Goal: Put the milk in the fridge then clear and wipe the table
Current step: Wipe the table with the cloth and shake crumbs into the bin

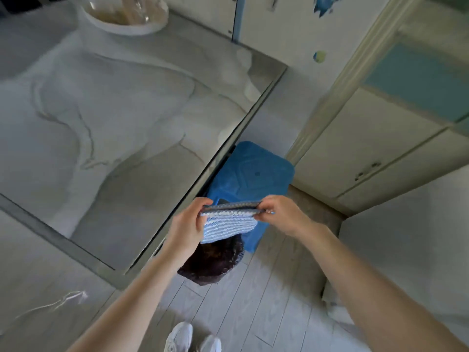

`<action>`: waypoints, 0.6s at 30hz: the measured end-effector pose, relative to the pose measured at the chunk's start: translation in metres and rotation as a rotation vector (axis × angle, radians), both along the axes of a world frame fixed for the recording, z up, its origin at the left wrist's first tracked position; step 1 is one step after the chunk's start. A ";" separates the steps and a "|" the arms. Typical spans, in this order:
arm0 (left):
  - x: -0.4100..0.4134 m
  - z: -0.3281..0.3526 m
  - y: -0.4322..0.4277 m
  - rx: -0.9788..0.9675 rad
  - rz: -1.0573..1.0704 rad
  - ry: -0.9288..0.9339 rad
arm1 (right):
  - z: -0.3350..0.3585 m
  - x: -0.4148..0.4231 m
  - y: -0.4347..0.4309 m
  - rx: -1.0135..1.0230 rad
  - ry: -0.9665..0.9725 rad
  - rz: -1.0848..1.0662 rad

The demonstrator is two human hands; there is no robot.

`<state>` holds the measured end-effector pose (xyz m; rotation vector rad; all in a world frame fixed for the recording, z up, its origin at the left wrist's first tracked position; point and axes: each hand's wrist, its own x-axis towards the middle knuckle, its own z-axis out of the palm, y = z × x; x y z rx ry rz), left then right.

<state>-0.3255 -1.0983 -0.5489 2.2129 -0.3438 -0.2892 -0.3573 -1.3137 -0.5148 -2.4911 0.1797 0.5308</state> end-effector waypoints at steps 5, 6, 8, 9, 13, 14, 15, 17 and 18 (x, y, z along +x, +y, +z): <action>0.034 0.084 0.006 0.063 -0.132 -0.003 | 0.091 0.004 0.000 -0.005 -0.017 0.024; 0.040 0.100 0.007 0.076 -0.160 -0.009 | 0.106 0.004 0.001 0.001 -0.021 0.019; 0.051 0.135 0.008 0.088 -0.192 -0.024 | 0.139 0.006 0.004 0.011 -0.049 0.010; 0.056 0.151 0.008 0.091 -0.204 -0.030 | 0.153 0.008 0.006 0.018 -0.069 0.006; 0.077 0.209 0.016 0.086 -0.259 -0.103 | 0.203 0.016 0.016 0.044 -0.167 -0.019; 0.082 0.221 0.019 0.079 -0.273 -0.123 | 0.213 0.018 0.019 0.056 -0.190 -0.027; 0.087 0.232 0.022 0.077 -0.285 -0.140 | 0.222 0.020 0.021 0.066 -0.215 -0.034; 0.096 0.250 0.027 0.075 -0.297 -0.165 | 0.235 0.023 0.026 0.069 -0.262 -0.046; 0.101 0.259 0.030 0.079 -0.304 -0.177 | 0.242 0.026 0.029 0.068 -0.283 -0.056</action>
